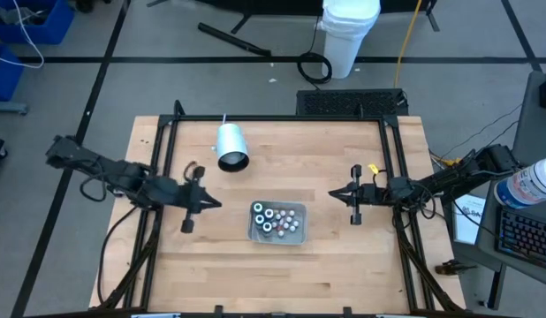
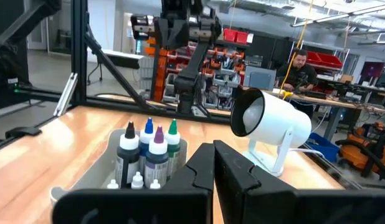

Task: Pick & Place food coloring
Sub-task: Return to Home Position

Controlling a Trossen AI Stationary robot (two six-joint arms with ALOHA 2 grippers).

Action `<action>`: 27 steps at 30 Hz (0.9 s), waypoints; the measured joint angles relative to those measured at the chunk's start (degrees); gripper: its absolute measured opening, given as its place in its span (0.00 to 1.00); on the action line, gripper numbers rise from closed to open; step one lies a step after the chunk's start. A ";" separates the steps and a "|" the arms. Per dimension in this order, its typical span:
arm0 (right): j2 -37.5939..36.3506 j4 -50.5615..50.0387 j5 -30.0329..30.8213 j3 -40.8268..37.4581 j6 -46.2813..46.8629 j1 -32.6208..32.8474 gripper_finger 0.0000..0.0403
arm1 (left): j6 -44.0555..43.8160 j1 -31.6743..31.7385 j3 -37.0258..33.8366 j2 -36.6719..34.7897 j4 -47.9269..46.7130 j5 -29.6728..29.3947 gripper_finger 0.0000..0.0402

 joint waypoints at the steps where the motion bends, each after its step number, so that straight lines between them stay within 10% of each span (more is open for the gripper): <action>1: 0.01 -0.42 0.01 0.00 0.00 0.00 0.00 | -0.21 0.00 -4.46 -2.74 4.95 0.39 0.03; 6: 0.02 0.37 0.09 0.00 1.09 -0.02 0.00 | 0.65 0.20 -21.58 -9.72 21.22 1.17 0.01; 14: 0.02 -2.59 0.00 -0.02 2.63 0.22 0.00 | 10.47 -2.25 -30.37 -21.54 28.41 -2.94 0.01; 27: 0.11 3.68 0.76 -0.02 3.05 -0.24 0.00 | 12.24 12.18 -41.49 -25.67 47.16 13.64 0.01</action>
